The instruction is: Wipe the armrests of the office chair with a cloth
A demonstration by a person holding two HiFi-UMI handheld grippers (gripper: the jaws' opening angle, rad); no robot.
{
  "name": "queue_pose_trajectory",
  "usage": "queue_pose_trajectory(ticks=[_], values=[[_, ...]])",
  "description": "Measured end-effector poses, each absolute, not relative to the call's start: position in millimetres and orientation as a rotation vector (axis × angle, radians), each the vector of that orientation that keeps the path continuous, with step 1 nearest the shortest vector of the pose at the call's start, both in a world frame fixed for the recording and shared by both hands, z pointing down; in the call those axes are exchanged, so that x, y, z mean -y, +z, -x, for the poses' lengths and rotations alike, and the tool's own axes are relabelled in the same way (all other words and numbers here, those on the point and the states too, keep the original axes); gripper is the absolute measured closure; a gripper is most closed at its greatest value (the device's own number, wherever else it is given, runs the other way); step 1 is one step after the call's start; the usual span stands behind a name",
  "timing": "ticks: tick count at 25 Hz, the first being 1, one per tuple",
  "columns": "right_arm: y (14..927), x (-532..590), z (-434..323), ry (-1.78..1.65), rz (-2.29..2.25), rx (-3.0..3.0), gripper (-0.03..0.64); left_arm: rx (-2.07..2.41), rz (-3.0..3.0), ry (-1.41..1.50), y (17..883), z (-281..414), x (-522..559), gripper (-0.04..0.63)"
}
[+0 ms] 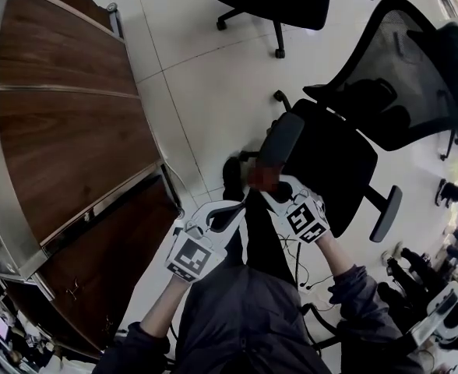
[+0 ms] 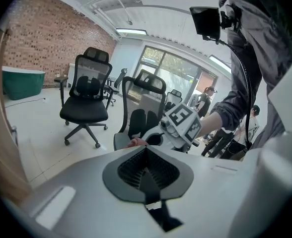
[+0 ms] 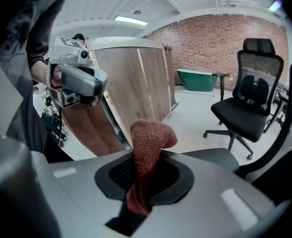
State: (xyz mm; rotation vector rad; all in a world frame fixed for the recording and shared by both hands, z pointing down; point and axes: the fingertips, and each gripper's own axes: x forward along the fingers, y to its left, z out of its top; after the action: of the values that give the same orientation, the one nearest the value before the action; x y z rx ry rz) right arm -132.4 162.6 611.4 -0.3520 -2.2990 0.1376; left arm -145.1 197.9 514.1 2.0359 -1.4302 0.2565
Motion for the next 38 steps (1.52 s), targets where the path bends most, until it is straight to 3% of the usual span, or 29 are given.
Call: queue_pose_trajectory(ticks=[7, 21, 34, 38], values=[[612, -186, 128, 0.176, 0.382, 2.297, 0.561, 1.41, -2.05, 0.263, 516, 145, -199, 0.58], [643, 7, 162, 0.177, -0.065, 2.309, 0.561, 1.396, -2.049, 0.276, 519, 146, -211, 0.58], [611, -160, 106, 0.318, 0.225, 2.311, 0.561, 1.384, -2.046, 0.274, 523, 148, -208, 0.58], [616, -157, 88, 0.437, 0.12, 2.317, 0.561, 1.38, -2.046, 0.278, 523, 148, -206, 0.58]])
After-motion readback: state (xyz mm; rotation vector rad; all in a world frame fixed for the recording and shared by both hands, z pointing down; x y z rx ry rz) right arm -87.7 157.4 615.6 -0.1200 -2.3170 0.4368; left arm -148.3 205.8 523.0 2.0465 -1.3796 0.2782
